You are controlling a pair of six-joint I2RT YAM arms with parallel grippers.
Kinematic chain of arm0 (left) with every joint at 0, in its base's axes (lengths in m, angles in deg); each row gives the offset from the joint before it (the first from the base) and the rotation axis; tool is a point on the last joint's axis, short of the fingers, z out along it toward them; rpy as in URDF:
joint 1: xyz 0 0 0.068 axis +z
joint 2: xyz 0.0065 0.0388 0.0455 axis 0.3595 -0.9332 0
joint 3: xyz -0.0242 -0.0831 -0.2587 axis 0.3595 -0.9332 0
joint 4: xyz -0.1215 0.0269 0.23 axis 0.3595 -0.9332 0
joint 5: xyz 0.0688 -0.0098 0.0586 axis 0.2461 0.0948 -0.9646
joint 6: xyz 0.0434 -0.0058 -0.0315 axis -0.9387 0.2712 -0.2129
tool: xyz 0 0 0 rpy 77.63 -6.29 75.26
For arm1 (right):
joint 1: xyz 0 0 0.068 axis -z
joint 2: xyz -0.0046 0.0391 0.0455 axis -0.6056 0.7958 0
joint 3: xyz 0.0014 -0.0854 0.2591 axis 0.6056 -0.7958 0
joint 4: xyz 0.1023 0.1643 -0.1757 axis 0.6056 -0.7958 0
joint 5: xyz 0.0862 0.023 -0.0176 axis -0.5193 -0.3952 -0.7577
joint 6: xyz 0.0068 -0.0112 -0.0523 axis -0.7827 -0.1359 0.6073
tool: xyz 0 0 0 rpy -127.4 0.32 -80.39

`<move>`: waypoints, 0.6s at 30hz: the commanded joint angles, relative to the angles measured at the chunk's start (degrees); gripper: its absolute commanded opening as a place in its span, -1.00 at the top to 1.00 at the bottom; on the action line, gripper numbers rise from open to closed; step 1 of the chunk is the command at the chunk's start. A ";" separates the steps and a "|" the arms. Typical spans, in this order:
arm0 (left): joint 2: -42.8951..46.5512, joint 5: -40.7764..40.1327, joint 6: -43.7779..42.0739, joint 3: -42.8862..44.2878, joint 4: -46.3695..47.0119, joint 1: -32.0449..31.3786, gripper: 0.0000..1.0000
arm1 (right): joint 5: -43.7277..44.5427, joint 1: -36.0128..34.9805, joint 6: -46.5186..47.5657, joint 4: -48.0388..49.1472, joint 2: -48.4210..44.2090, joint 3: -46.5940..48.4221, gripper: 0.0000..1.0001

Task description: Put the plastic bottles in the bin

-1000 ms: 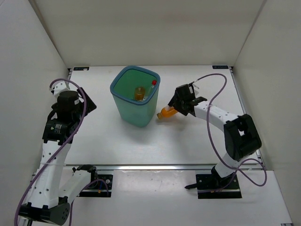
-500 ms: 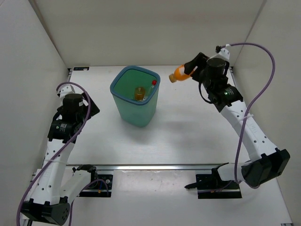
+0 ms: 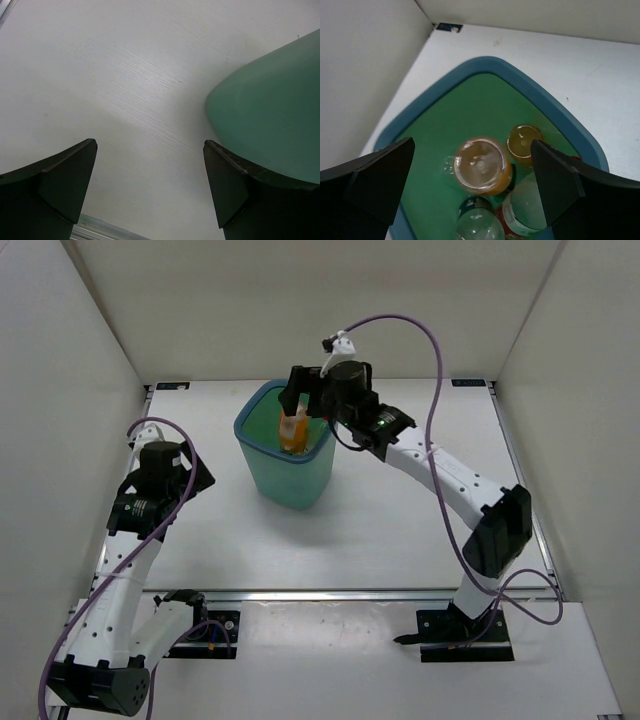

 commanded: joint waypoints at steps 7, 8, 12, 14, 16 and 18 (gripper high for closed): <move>1.96 -2.09 -0.13 1.33 -2.15 0.03 -0.98 | 5.61 2.13 4.52 -7.88 -8.84 1.60 -0.99; 1.96 -2.26 -0.13 1.42 -2.49 0.12 -0.97 | 5.43 3.88 3.82 -10.32 -11.20 -0.94 -0.98; 2.75 -4.02 0.13 0.55 -2.32 -0.05 -0.97 | 4.65 11.25 5.74 -18.23 -21.74 -13.67 -0.98; 3.71 -5.86 0.31 0.19 -2.67 0.03 -0.97 | 1.85 16.26 5.83 -22.27 -26.50 -17.98 -0.98; 5.12 -7.44 0.84 -1.29 -1.97 -0.14 -0.97 | -1.41 23.04 5.58 -25.27 -32.20 -22.92 -0.98; 6.53 -7.97 1.01 -3.05 -1.79 -0.32 -0.97 | -6.42 31.98 6.10 -27.38 -35.21 -27.32 -0.98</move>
